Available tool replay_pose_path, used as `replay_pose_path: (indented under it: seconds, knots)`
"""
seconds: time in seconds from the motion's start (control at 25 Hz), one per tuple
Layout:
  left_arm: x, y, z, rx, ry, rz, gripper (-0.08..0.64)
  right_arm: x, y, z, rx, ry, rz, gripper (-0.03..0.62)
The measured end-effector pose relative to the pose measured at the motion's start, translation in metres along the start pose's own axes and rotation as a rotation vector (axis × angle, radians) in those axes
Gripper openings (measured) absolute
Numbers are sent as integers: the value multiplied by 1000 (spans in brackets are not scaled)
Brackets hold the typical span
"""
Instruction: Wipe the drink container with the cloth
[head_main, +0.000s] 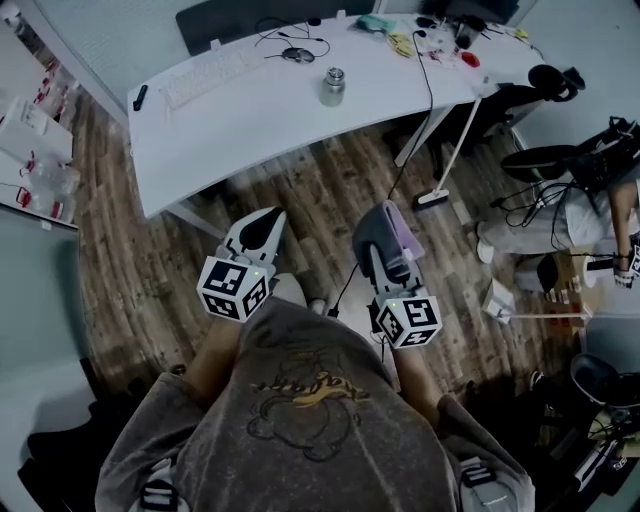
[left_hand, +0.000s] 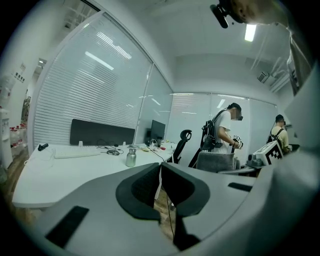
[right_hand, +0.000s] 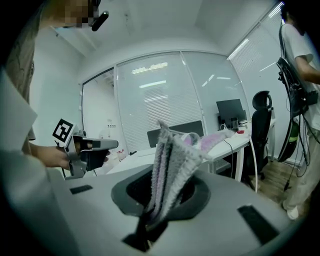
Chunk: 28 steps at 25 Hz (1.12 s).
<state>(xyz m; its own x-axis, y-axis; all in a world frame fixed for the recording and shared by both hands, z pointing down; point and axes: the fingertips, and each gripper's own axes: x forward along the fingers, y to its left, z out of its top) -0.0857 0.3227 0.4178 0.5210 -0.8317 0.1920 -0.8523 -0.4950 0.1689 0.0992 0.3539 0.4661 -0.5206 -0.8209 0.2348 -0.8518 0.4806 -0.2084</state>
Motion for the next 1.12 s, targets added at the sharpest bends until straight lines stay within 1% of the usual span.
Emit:
replay_pose_path:
  seconds: [0.16,0.32,0.56,0.88,1.12]
  knots:
    - [6,-1,0,0,-7,13,31,5,-5,-2,3,5,18,57]
    - [20,8,4,3,-10,18,29,19,-13,-2,9,15,29,57]
    - [54,27,13,6,-3,7,29,50,-36,6,10,23,18,57]
    - [113,70,28,2,4,-15,30,112,-62,26,5,39,4,57]
    - [164,103,50,11,9,-44,31,161,-84,53,1,31,-19,57]
